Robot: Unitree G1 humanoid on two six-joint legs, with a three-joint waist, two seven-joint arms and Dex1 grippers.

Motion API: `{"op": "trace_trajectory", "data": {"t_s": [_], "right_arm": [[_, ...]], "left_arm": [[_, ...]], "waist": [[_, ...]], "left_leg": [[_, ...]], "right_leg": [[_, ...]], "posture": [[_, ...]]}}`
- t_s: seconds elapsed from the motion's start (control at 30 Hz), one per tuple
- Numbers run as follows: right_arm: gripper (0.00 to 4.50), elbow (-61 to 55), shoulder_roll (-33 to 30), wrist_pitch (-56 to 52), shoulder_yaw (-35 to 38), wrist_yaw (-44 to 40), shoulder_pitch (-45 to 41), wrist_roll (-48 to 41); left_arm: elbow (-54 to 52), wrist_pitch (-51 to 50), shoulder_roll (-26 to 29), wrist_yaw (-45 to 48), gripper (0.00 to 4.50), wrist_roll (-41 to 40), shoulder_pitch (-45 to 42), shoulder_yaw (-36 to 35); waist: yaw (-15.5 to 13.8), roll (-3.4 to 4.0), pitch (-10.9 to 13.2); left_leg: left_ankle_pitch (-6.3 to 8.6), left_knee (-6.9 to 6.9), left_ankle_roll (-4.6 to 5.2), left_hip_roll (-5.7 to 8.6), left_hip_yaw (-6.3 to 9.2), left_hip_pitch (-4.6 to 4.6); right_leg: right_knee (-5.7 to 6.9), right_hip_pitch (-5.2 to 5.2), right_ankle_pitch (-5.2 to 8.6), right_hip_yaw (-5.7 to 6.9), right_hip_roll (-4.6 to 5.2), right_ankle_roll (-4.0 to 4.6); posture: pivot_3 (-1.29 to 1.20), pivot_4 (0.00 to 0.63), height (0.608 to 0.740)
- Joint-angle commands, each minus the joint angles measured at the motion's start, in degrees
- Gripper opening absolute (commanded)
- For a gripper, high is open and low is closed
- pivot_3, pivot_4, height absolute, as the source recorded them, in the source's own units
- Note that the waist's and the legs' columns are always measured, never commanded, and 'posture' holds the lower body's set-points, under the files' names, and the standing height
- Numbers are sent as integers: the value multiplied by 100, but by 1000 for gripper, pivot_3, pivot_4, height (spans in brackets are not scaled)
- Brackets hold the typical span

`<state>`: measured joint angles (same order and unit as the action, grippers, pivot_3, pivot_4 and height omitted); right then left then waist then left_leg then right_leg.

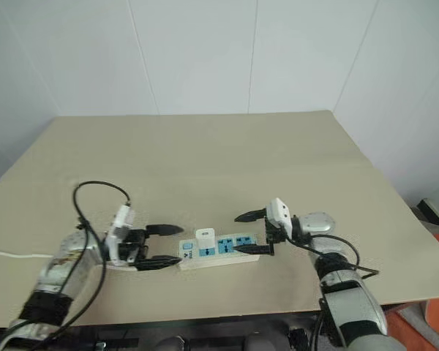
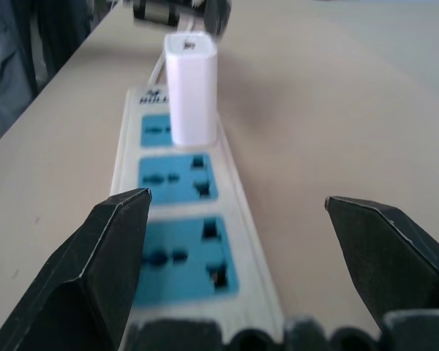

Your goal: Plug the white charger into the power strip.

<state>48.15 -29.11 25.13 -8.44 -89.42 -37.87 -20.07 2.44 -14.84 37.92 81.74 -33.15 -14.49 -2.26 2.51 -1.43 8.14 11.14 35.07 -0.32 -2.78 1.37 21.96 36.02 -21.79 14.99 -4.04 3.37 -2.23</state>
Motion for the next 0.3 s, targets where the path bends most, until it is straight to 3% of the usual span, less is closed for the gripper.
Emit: {"op": "trace_trajectory", "data": {"t_s": [0.03,0.13,0.3], "right_arm": [[4500,-1015,-1204,-472,170,-308,35,-769],[4500,-1591,-2352,-597,141,-308,157,-1261],[4500,-2482,-3419,-854,78,-308,537,-1741]], "left_arm": [[-181,-185,773,244,4469,-151,83,-580],[288,42,1175,392,4469,81,11,-683],[717,249,1278,578,4469,290,-58,-624]], "waist": [[-34,29,41],[-65,69,96],[-52,56,103]], "left_leg": [[-1,2,1,5,2,39],[-1,-4,2,11,-2,67],[13,-29,20,4,-9,61]], "right_leg": [[7,-43,-1,2,3,0],[-6,-67,0,2,7,-3],[-25,-66,14,4,2,3]], "posture": [[0,150,740],[0,150,740],[0,150,740]]}}
